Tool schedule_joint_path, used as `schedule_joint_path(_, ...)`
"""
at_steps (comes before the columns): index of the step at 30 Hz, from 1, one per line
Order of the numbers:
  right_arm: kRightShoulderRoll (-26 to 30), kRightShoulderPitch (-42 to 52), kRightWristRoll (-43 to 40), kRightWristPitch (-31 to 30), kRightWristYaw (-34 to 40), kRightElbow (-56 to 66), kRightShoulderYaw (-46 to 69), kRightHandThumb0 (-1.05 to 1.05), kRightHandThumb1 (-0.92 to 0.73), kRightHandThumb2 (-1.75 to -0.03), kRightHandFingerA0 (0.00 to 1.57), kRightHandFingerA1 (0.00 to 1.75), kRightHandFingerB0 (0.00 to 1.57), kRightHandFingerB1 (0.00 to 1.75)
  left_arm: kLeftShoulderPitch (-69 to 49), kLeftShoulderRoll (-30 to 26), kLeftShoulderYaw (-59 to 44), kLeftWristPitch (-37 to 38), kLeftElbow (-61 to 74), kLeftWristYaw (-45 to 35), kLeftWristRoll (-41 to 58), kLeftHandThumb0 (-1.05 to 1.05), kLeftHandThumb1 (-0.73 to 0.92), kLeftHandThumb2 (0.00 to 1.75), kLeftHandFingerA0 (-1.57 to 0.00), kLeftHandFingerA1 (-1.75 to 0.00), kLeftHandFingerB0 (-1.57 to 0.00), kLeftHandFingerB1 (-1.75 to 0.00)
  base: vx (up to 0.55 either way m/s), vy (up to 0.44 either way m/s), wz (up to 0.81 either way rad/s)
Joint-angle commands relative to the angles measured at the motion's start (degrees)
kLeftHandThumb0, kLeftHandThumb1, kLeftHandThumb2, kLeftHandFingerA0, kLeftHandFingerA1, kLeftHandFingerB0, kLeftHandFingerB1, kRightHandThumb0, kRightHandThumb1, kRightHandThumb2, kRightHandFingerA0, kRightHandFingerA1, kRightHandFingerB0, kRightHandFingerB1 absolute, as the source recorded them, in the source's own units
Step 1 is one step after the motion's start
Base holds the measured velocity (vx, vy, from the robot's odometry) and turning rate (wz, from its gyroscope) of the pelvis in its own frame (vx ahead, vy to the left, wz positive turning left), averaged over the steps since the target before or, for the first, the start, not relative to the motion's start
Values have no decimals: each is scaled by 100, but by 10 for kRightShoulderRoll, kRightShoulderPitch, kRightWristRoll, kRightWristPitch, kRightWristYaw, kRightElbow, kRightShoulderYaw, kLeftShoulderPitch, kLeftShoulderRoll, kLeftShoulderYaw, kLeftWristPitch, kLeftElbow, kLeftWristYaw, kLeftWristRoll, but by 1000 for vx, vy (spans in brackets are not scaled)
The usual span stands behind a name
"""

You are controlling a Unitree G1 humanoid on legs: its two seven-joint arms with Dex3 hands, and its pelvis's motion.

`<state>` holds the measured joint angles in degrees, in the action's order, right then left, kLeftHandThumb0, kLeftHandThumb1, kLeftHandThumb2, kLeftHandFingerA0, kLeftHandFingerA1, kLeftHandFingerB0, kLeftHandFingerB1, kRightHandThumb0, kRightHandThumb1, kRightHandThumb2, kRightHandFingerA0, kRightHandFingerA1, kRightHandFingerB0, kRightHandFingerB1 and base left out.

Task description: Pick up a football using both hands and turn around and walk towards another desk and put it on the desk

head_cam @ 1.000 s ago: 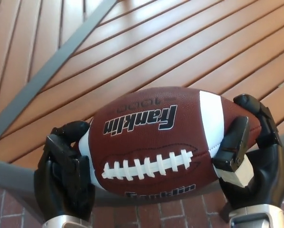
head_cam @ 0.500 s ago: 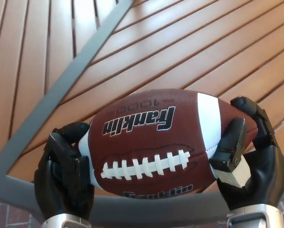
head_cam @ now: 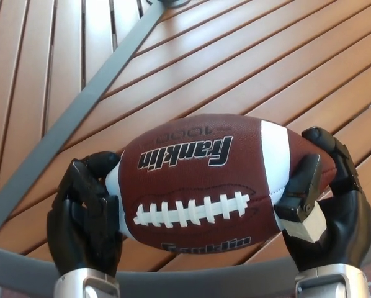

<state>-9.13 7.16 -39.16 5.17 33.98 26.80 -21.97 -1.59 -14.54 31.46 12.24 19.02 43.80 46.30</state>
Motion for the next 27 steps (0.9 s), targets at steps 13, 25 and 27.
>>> schedule_joint_path(13,-57,-182,-105,-162,-92,-134,-7,-24,-41,-147,101,175,101,156,224,-19,93,-262,-82,-138,-99,-48,83,86,-87,-175,-66,-160,0,0,0)
schedule_joint_path(25,-42,-416,-107,-181,-111,-430,153,-15,-54,-142,105,175,95,156,430,-32,149,-300,-354,-201,-206,-30,56,82,-79,-175,-75,-158,0,0,0)
schedule_joint_path(27,-36,-448,-97,-175,-119,-487,173,-12,-54,-141,105,175,98,155,479,-20,177,-358,-420,-238,-205,-35,73,61,-60,-106,-60,-73,0,0,0)
